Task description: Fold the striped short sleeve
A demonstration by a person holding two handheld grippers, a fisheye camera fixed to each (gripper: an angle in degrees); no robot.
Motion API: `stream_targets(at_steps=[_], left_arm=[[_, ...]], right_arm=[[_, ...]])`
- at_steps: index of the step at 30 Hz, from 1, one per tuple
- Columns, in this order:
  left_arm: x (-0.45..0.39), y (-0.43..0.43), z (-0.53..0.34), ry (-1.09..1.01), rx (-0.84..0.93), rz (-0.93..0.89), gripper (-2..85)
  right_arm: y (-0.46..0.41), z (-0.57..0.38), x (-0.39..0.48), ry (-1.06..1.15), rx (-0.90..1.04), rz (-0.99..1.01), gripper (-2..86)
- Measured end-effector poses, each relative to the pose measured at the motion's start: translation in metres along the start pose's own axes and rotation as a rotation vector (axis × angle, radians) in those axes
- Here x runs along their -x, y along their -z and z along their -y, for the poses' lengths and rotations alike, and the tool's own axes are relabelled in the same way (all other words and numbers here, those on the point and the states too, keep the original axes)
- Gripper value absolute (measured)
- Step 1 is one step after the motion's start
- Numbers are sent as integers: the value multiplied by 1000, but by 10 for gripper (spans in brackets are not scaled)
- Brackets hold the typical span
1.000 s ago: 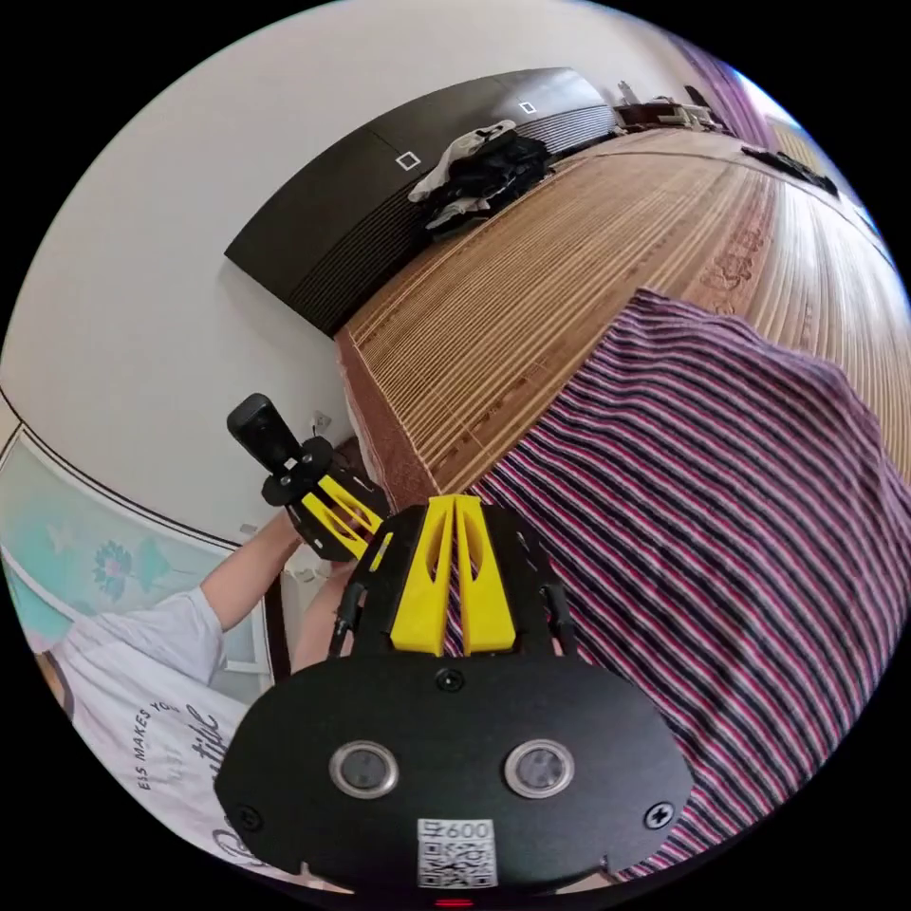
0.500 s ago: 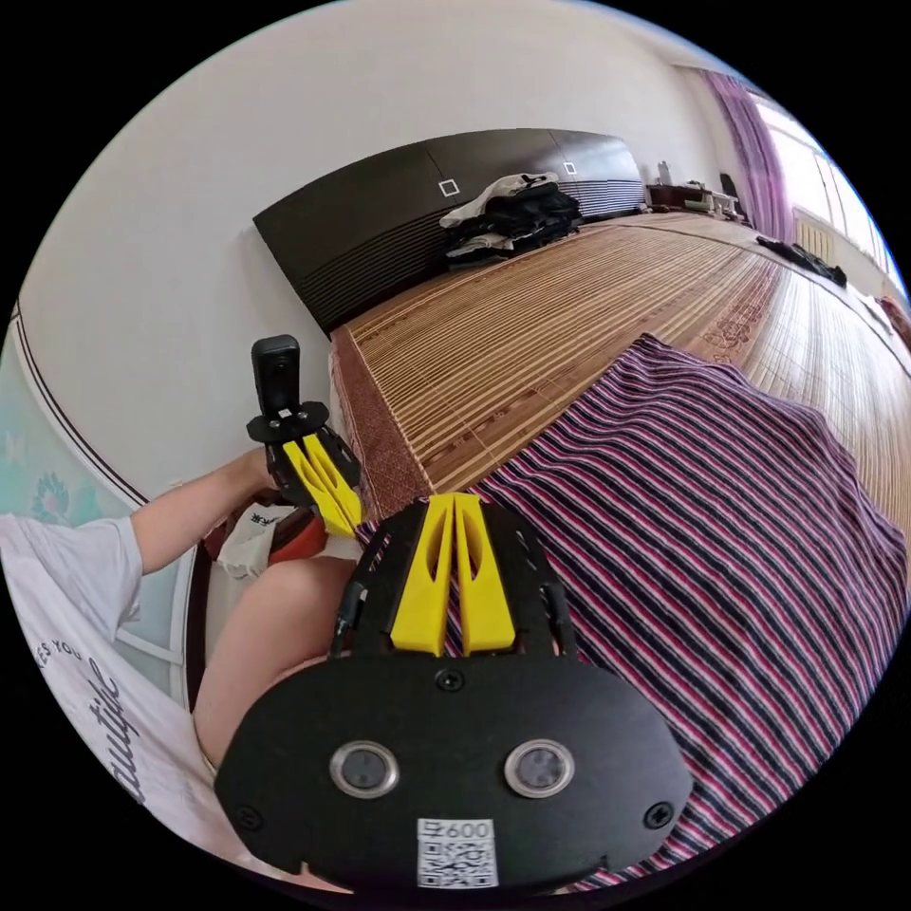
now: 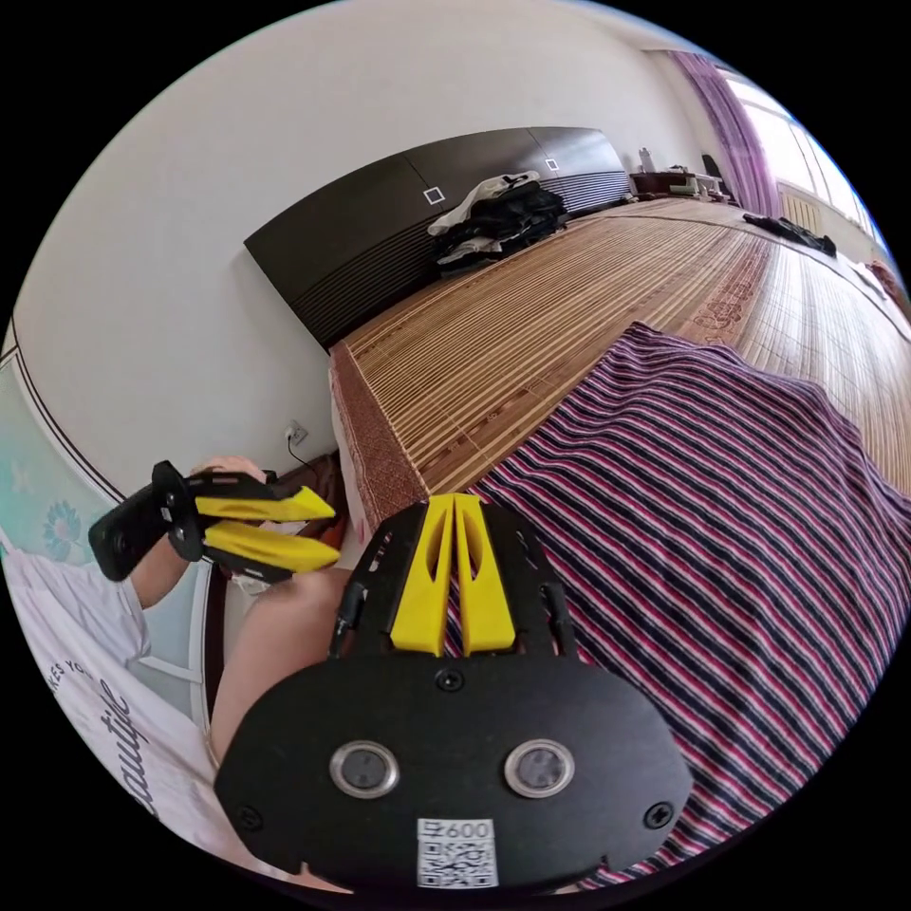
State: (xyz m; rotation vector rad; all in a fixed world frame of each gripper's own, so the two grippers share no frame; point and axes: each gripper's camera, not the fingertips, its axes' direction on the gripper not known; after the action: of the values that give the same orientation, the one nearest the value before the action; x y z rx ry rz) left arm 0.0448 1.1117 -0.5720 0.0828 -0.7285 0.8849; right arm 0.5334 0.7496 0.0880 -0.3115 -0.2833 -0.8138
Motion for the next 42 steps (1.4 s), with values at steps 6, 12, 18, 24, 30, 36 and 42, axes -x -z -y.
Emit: stream_targets(at_steps=[6, 12, 18, 24, 30, 36, 42], left_arm=[[-38, -65, 15, -149, 45, -4, 85], [-62, -105, 0, -180, 80, -94, 33], [-73, -127, -37, -85, 46, -14, 23], [-88, -165, -64, -57, 55, 9, 21], [-77, -194, -93, -11, 24, 4, 22], [-58, -218, -119, 35, 13, 0, 26], [-45, -242, -146, 90, 15, -5, 37]], right_arm=[[18, -66, -36, -3, -2, 7, -9], [30, -131, -68, -9, -9, 23, -9], [31, -195, -83, 7, -12, 29, -8], [86, -281, -58, 133, -207, -14, -8], [29, -408, 84, 773, -70, -503, 4], [-73, -440, 99, 763, 46, -666, 33], [-141, -451, 88, 734, 118, -803, -3]])
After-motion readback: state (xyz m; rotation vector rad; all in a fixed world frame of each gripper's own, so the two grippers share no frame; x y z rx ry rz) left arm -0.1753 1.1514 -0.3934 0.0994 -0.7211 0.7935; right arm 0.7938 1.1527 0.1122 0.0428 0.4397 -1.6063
